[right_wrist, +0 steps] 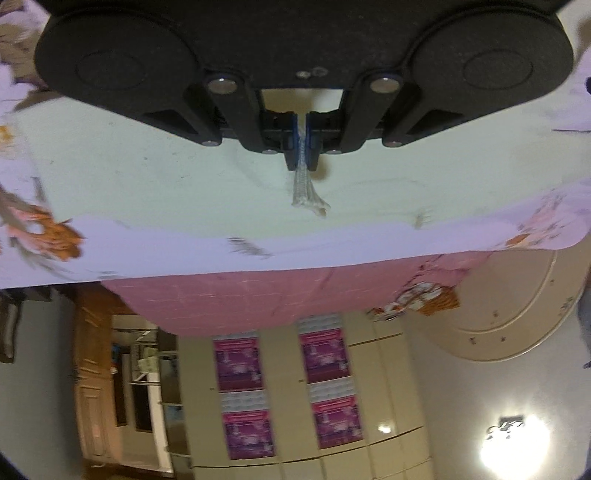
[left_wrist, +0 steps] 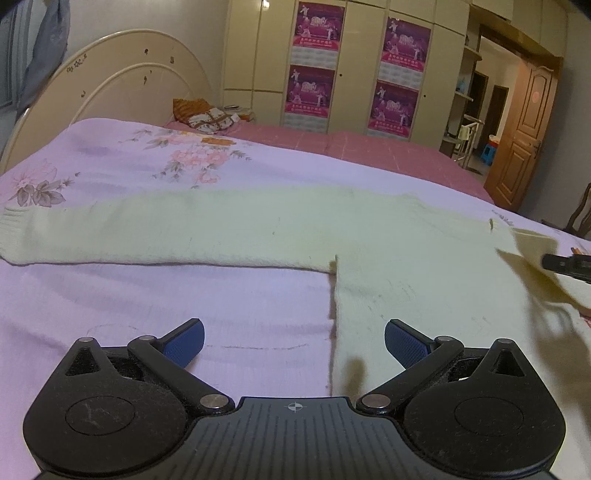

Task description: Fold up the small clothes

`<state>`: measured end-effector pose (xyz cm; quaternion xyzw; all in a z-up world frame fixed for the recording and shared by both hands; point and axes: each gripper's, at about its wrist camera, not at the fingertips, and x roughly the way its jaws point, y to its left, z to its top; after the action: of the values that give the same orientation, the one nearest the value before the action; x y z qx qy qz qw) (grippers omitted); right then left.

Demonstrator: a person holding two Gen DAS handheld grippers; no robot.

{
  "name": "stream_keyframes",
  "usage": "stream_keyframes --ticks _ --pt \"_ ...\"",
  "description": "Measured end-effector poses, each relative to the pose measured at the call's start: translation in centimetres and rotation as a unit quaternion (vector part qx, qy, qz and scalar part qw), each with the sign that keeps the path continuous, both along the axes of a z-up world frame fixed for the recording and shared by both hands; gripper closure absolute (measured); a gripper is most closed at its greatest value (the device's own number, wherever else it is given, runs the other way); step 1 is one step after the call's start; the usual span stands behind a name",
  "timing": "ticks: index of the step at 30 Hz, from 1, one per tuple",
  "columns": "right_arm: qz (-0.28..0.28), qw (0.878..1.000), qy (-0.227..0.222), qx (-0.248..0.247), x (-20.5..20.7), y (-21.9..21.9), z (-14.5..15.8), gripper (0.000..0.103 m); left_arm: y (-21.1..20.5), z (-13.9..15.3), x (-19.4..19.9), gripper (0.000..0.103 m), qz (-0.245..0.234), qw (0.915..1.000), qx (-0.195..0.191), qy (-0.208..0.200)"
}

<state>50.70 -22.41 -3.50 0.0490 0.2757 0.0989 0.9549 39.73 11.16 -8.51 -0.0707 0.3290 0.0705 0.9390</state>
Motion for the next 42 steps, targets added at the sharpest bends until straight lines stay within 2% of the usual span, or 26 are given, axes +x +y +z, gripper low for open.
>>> stream_keyframes --ticks 5,6,8,9,11,13,14,16,21,22,24,25,27,30,33,36,42 --pt "0.039 0.999 0.01 0.004 -0.1 2.6 -0.9 0.099 -0.3 0.2 0.2 0.0 -0.001 1.0 -0.008 -0.002" --pt "0.051 0.999 0.015 0.005 -0.1 3.0 -1.1 0.096 -0.5 0.3 0.4 0.0 0.0 0.9999 -0.013 -0.006" --pt "0.078 0.996 0.035 -0.002 -0.2 3.6 -1.7 0.085 -1.1 0.7 1.0 0.0 0.002 0.9996 -0.021 -0.018" --pt "0.079 0.996 0.031 -0.006 -0.6 3.5 -1.5 0.084 -1.7 1.0 1.6 0.0 0.0 0.9993 -0.027 -0.026" --pt "0.068 0.998 0.004 0.004 -2.4 1.8 -0.9 0.079 -3.2 1.3 3.2 0.0 -0.017 0.9977 -0.054 -0.038" --pt "0.051 0.998 0.006 0.031 -3.6 -0.4 -0.4 0.078 -5.2 1.0 5.3 0.001 -0.047 0.9938 -0.093 -0.04" --pt "0.04 0.998 0.007 0.042 -4.2 -1.6 -0.3 0.078 -6.4 0.8 6.5 0.025 -0.064 0.9903 -0.117 -0.038" --pt "0.022 0.998 0.009 0.052 -4.7 -3.7 -0.4 0.078 -9.1 -0.1 9.3 0.05 -0.099 0.9813 -0.165 -0.013" --pt "-0.008 0.998 0.012 0.057 -6.5 -6.7 -0.5 0.079 -14.3 -3.1 14.8 0.05 -0.125 0.962 -0.24 0.038" --pt "-0.015 0.998 0.013 0.06 -6.8 -7.4 -0.5 0.079 -15.0 -3.6 15.5 0.052 -0.126 0.9608 -0.243 0.043" --pt "-0.029 0.997 0.018 0.067 -6.4 -8.1 -0.9 0.078 -16.4 -4.0 16.3 0.089 -0.133 0.967 -0.214 0.039" --pt "-0.036 0.997 0.021 0.071 -6.4 -8.6 -1.0 0.078 -16.8 -4.3 16.6 0.1 -0.135 0.9677 -0.208 0.045" --pt "-0.046 0.996 0.025 0.078 -6.0 -8.7 -1.2 0.076 -16.3 -4.2 16.7 0.1 -0.129 0.9658 -0.223 0.031" --pt "-0.052 0.994 0.03 0.087 -6.0 -9.3 -1.4 0.071 -14.8 -3.3 16.3 0.1 -0.12 0.9705 -0.209 0.005" --pt "-0.056 0.993 0.036 0.1 -5.3 -9.4 -1.9 0.07 -12.4 -2.6 16.5 0.1 -0.105 0.9749 -0.196 -0.003" --pt "-0.063 0.988 0.044 0.133 -5.1 -9.8 -2.2 0.069 -10.4 -2.5 16.6 0.1 -0.09 0.9776 -0.19 -0.004" --pt "-0.079 0.978 0.051 0.186 -4.2 -10.8 -2.5 0.06 -6.5 -3.1 16.1 0.1 -0.068 0.9808 -0.183 -0.009"
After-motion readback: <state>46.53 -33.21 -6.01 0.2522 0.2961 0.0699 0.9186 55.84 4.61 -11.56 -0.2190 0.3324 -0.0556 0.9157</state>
